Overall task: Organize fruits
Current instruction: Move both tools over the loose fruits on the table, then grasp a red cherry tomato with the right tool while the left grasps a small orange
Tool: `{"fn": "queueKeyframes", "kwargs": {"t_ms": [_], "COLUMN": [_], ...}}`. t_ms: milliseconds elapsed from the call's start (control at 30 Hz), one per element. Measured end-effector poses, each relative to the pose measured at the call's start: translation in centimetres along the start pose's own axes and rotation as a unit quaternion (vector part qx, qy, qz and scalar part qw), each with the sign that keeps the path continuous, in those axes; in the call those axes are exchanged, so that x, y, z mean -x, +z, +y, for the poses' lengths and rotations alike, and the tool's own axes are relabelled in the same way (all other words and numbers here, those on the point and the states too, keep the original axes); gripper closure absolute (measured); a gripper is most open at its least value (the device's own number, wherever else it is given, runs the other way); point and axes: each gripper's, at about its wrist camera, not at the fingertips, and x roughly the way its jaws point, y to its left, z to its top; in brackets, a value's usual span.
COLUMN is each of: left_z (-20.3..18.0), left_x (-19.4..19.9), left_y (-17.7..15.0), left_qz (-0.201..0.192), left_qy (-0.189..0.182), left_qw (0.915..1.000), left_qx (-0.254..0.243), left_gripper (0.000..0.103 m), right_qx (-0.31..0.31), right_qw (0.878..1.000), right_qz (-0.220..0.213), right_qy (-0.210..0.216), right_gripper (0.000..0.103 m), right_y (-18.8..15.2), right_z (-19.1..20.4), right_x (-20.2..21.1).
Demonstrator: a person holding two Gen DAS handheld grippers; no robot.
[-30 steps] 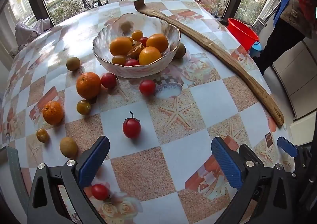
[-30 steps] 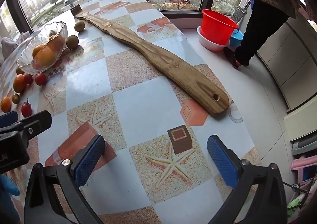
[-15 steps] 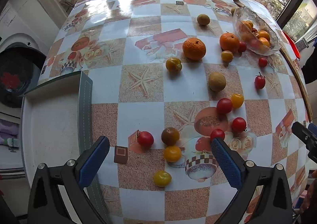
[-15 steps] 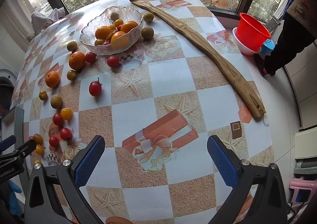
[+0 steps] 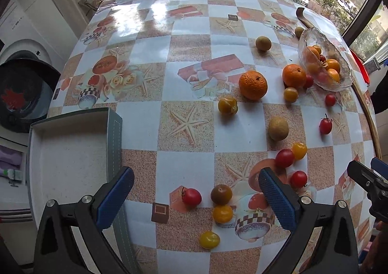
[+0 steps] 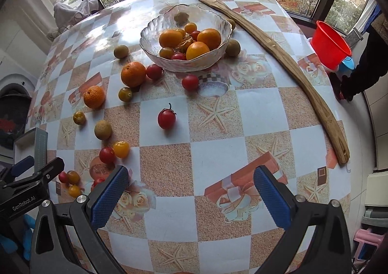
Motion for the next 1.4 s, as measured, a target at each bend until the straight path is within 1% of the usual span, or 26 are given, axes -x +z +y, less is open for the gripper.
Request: {"fn": "queueKeyframes", "kwargs": {"t_ms": [333, 1133, 1400], "left_z": [0.6, -0.1, -0.2], "left_x": [-0.8, -1.3, -2.4], "left_y": [0.1, 0.7, 2.6], "left_qz": [0.003, -0.001, -0.009], "left_qy": [-0.002, 0.004, 0.008], "left_qw": [1.0000, 1.0000, 0.9999], "left_qx": [0.009, 0.002, 0.004], "left_gripper": [0.000, 0.000, 0.000], "right_qx": [0.008, 0.000, -0.023], "right_qw": [1.000, 1.000, 1.000], "right_qz": [0.009, 0.013, 0.014], "right_qy": [0.000, -0.001, 0.004], "right_gripper": [0.000, 0.000, 0.000], "right_y": [0.1, 0.6, 2.0], "right_z": [0.9, 0.4, -0.5], "right_x": [-0.5, -0.9, -1.9]}}
